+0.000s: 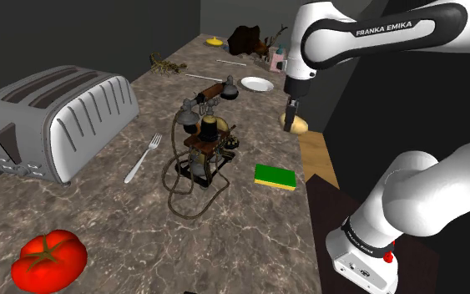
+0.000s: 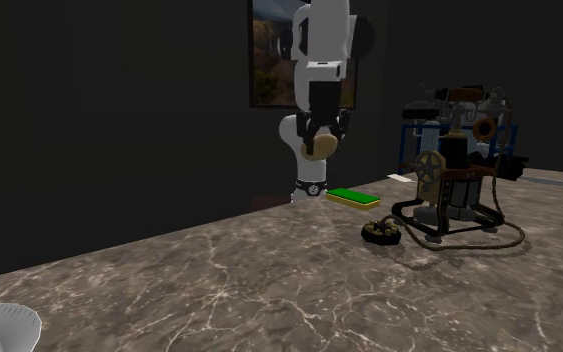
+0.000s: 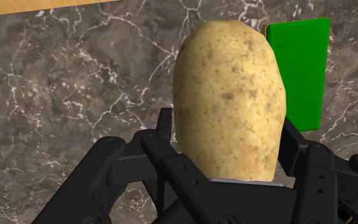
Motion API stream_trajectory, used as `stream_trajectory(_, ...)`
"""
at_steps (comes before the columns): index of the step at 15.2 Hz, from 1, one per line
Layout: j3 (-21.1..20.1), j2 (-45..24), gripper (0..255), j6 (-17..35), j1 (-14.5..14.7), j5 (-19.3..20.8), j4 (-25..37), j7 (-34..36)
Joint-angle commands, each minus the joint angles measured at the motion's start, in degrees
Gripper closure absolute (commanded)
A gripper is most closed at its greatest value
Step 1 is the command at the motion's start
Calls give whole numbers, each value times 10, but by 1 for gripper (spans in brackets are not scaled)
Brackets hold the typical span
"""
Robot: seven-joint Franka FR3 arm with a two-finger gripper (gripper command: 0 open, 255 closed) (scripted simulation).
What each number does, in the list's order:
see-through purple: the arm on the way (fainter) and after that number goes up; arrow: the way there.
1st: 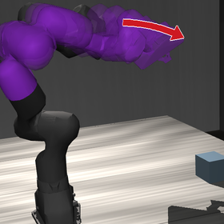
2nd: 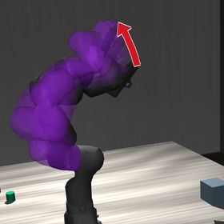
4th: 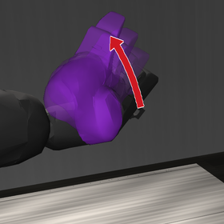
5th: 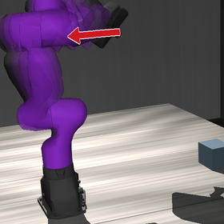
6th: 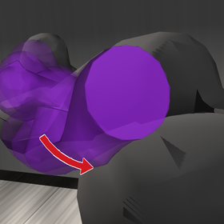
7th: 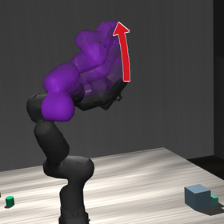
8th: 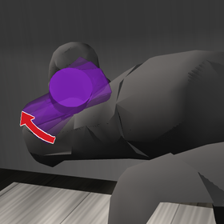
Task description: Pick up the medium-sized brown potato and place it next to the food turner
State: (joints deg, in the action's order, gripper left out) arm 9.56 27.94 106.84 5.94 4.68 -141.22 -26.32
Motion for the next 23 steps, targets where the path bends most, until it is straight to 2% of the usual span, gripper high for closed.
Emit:
stream_trajectory(1, -19, 28, 255, -6, 9, -9, -22, 24)
stream_trajectory(6, -69, 105, 255, -27, 35, -41, -80, 84)
stream_trajectory(12, -136, 183, 255, -55, 81, -99, -127, 161)
stream_trajectory(18, -211, 234, 255, -78, 137, -170, -148, 246)
stream_trajectory(23, -278, 249, 255, -86, 185, -234, -145, 320)
